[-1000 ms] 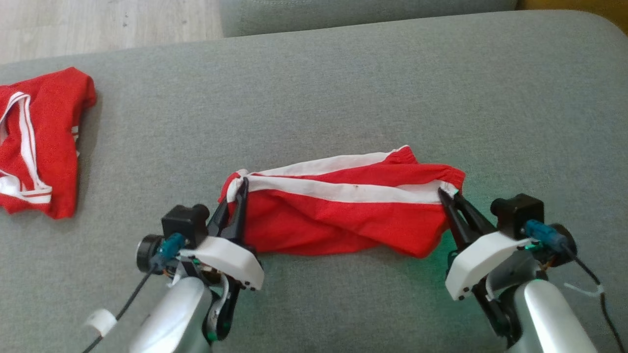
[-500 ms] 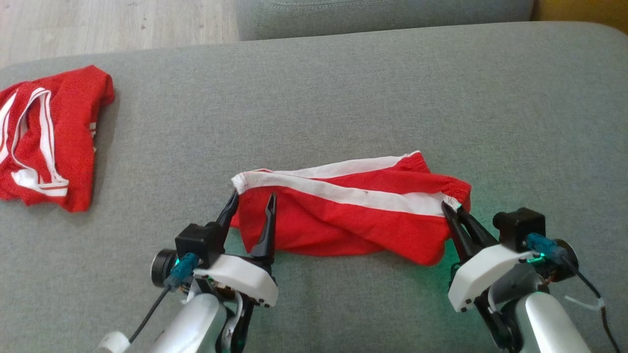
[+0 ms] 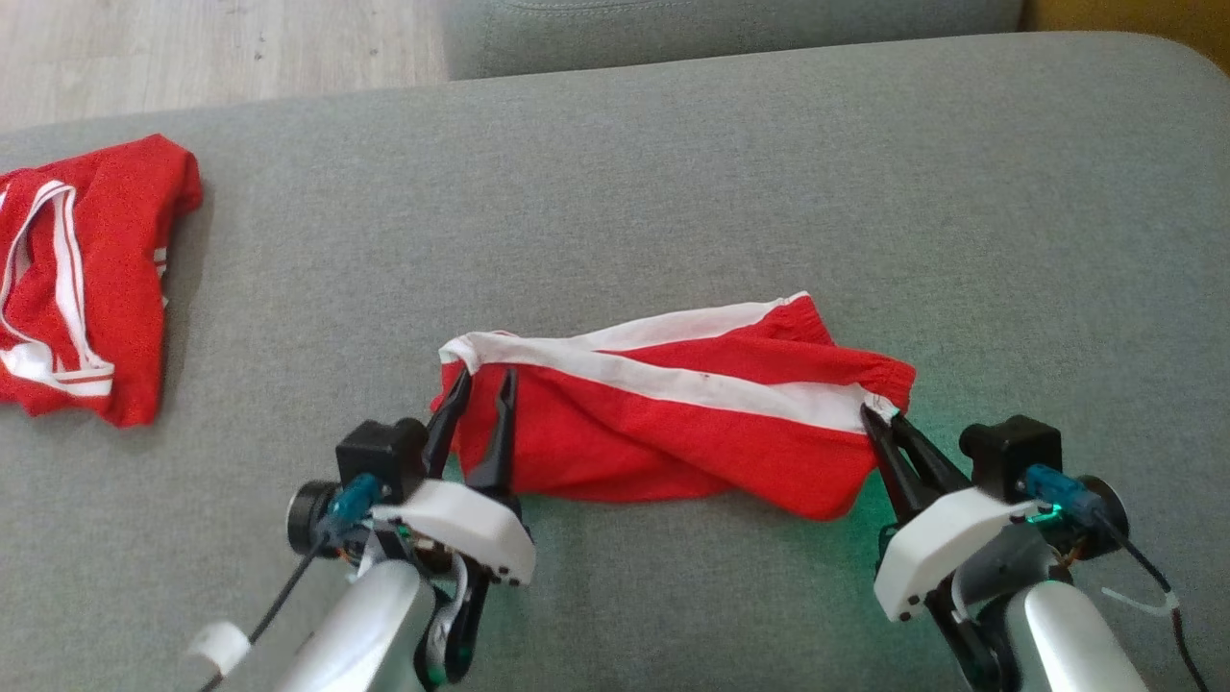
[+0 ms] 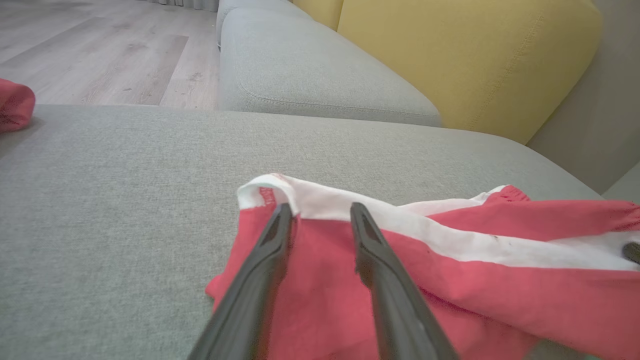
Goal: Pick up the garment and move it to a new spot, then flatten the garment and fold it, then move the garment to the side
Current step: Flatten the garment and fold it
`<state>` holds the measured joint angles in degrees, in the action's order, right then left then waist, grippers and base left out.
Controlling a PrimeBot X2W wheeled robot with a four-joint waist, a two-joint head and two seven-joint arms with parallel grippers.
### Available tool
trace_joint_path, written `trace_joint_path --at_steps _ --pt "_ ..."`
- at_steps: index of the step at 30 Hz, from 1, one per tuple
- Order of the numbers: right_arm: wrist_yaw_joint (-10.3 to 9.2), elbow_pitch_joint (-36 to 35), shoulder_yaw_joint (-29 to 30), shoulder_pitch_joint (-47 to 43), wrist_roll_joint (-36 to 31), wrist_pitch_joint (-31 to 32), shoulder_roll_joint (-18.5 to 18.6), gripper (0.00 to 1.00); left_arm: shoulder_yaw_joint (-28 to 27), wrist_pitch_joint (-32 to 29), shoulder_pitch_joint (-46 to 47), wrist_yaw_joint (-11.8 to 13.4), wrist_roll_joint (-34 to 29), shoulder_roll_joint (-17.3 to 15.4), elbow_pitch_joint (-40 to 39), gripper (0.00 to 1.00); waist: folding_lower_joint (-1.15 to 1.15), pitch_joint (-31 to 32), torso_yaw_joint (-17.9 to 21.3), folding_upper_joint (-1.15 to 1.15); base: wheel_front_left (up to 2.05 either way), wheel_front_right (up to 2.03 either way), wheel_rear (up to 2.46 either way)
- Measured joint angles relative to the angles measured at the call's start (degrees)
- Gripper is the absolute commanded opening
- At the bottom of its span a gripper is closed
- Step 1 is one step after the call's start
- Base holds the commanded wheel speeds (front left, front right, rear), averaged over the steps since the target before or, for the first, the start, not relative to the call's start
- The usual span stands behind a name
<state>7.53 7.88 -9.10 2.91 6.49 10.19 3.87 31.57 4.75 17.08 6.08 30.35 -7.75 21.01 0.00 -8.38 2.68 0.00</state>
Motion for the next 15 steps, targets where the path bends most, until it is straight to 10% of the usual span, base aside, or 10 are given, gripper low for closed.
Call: trace_joint_path --at_steps 10,15 --pt "0.00 0.05 -0.91 0.12 0.09 -0.01 0.00 0.00 -0.77 -2.53 4.52 0.44 1.71 0.37 5.01 0.39 0.00 -0.19 0.80 0.00 0.00 0.00 0.00" --pt "0.00 0.10 -1.14 0.18 0.16 -0.11 0.08 0.00 -1.37 -2.56 6.40 0.38 1.96 0.37 6.53 0.00 0.00 -0.20 1.18 0.00 0.00 0.00 0.00"
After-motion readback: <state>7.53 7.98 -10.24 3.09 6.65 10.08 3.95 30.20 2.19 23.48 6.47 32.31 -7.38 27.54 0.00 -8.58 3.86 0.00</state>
